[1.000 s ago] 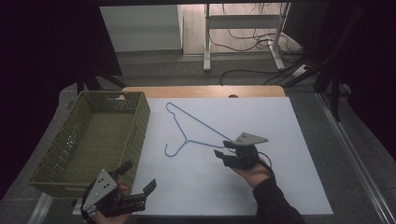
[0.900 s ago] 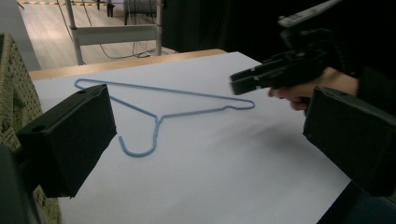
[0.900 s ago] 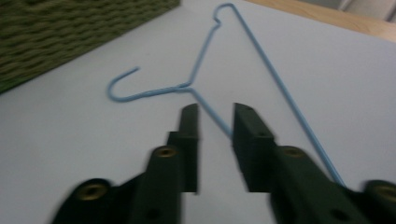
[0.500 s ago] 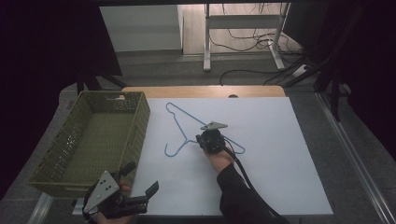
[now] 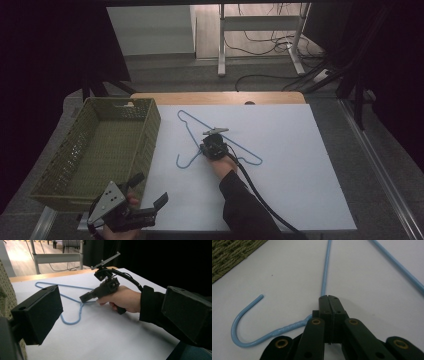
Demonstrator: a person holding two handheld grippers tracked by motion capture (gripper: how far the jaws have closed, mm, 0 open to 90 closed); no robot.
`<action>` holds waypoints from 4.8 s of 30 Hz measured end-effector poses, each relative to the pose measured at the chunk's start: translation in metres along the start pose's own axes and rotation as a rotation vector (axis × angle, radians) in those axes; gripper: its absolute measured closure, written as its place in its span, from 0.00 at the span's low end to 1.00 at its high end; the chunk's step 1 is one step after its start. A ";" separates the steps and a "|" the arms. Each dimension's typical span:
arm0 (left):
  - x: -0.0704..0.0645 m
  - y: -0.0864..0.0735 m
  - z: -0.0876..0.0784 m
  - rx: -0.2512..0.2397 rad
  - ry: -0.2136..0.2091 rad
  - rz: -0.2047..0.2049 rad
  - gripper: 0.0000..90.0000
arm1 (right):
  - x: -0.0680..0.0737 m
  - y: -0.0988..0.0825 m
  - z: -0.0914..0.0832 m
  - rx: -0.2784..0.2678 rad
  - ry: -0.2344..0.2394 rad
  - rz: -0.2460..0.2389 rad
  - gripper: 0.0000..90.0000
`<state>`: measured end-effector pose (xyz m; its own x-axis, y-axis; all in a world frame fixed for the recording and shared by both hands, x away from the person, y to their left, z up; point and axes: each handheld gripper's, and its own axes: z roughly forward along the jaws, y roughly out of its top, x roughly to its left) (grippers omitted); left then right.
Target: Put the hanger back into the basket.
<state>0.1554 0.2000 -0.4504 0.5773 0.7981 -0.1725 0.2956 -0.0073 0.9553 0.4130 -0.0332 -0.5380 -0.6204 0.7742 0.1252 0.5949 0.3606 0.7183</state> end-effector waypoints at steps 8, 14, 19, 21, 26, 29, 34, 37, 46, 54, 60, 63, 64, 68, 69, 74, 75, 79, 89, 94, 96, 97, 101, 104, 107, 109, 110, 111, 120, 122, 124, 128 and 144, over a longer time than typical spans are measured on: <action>0.001 0.000 -0.003 -0.011 0.005 -0.011 0.04 | 0.002 -0.009 -0.022 0.118 0.072 -0.075 1.00; -0.001 0.001 -0.004 -0.010 0.012 -0.005 0.04 | 0.002 -0.045 -0.067 0.191 0.174 -0.174 1.00; -0.003 -0.001 0.000 0.001 0.008 -0.006 0.04 | -0.010 -0.076 -0.108 0.235 0.235 -0.209 1.00; -0.004 -0.001 0.004 0.014 0.001 -0.002 0.04 | -0.014 -0.084 -0.122 0.204 0.253 -0.274 0.96; -0.008 -0.002 0.009 0.025 -0.013 0.010 0.04 | -0.030 -0.090 -0.154 0.138 0.298 -0.440 0.86; -0.009 -0.001 0.013 0.024 -0.032 0.002 0.04 | -0.034 -0.092 -0.154 0.170 0.308 -0.449 0.82; -0.008 -0.001 0.012 0.026 -0.031 0.001 0.04 | -0.035 -0.094 -0.139 0.252 0.251 -0.492 0.84; -0.005 -0.002 0.011 0.021 -0.027 -0.013 0.04 | -0.039 -0.092 -0.138 0.259 0.274 -0.464 0.91; -0.009 -0.004 0.014 0.053 -0.052 0.016 0.04 | -0.040 -0.089 -0.144 0.248 0.298 -0.498 0.97; -0.014 -0.005 0.028 0.116 -0.123 0.051 0.04 | -0.047 -0.084 -0.178 0.138 0.316 -0.522 0.97; -0.017 -0.006 0.033 0.130 -0.155 0.070 0.05 | -0.051 -0.078 -0.200 0.049 0.339 -0.525 0.97; -0.020 -0.010 0.040 0.158 -0.189 0.098 0.05 | -0.051 -0.077 -0.206 0.022 0.372 -0.520 0.97; -0.021 -0.012 0.042 0.168 -0.199 0.115 0.05 | -0.051 -0.077 -0.206 0.022 0.372 -0.520 0.97; -0.026 -0.013 0.054 0.204 -0.237 0.158 0.05 | -0.054 -0.075 -0.215 -0.049 0.420 -0.503 1.00; -0.026 -0.012 0.056 0.207 -0.246 0.169 0.05 | -0.054 -0.075 -0.215 -0.049 0.420 -0.503 1.00; -0.023 -0.010 0.066 0.207 -0.257 0.161 0.06 | -0.054 -0.075 -0.218 -0.050 0.423 -0.509 1.00; -0.021 -0.010 0.065 0.201 -0.262 0.148 0.06 | -0.052 -0.077 -0.217 -0.038 0.418 -0.513 1.00; -0.018 -0.012 0.065 0.205 -0.260 0.134 0.06 | -0.041 -0.092 -0.202 0.053 0.437 -0.566 0.92; -0.015 -0.011 0.060 0.177 -0.266 0.116 0.06 | -0.024 -0.115 -0.161 0.257 0.339 -0.632 0.83; -0.015 -0.012 0.059 0.181 -0.261 0.118 0.06 | -0.023 -0.115 -0.162 0.269 0.342 -0.639 0.97; -0.015 -0.012 0.061 0.192 -0.262 0.121 0.06 | -0.022 -0.114 -0.162 0.277 0.340 -0.645 0.97; -0.015 -0.013 0.062 0.199 -0.264 0.123 0.06 | -0.022 -0.114 -0.162 0.275 0.344 -0.642 0.97; -0.012 -0.017 0.065 0.239 -0.285 0.146 0.06 | -0.030 -0.108 -0.174 0.214 0.407 -0.616 0.97; -0.010 -0.019 0.066 0.247 -0.279 0.158 0.07 | -0.036 -0.102 -0.187 0.161 0.473 -0.595 0.97; -0.009 -0.022 0.070 0.267 -0.280 0.181 0.08 | -0.041 -0.097 -0.199 0.117 0.518 -0.580 0.97; -0.012 -0.025 0.073 0.280 -0.282 0.208 0.10 | -0.044 -0.095 -0.205 0.090 0.544 -0.575 0.97; -0.014 -0.026 0.074 0.284 -0.277 0.234 0.12 | -0.044 -0.094 -0.207 0.083 0.549 -0.574 0.97; -0.017 -0.028 0.076 0.291 -0.269 0.277 0.13 | -0.044 -0.093 -0.208 0.078 0.554 -0.570 0.97; -0.032 -0.030 0.108 0.279 -0.256 0.494 0.25 | -0.037 -0.090 -0.213 0.070 0.630 -0.591 0.97; -0.032 -0.030 0.114 0.258 -0.254 0.544 0.30 | -0.035 -0.090 -0.215 0.070 0.637 -0.599 0.97; -0.030 -0.029 0.119 0.244 -0.272 0.582 0.37 | -0.034 -0.090 -0.215 0.067 0.652 -0.605 0.97; -0.027 -0.027 0.130 0.266 -0.310 0.640 0.44 | -0.032 -0.090 -0.217 0.072 0.656 -0.616 0.97; -0.039 -0.029 0.139 0.351 -0.394 0.807 0.81 | -0.035 -0.090 -0.216 0.072 0.677 -0.616 0.97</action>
<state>0.2306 0.0855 -0.5051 0.9014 0.2148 0.3759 -0.1285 -0.6963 0.7061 0.2706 -0.2057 -0.4594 -0.9918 -0.0272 0.1245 0.0761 0.6574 0.7497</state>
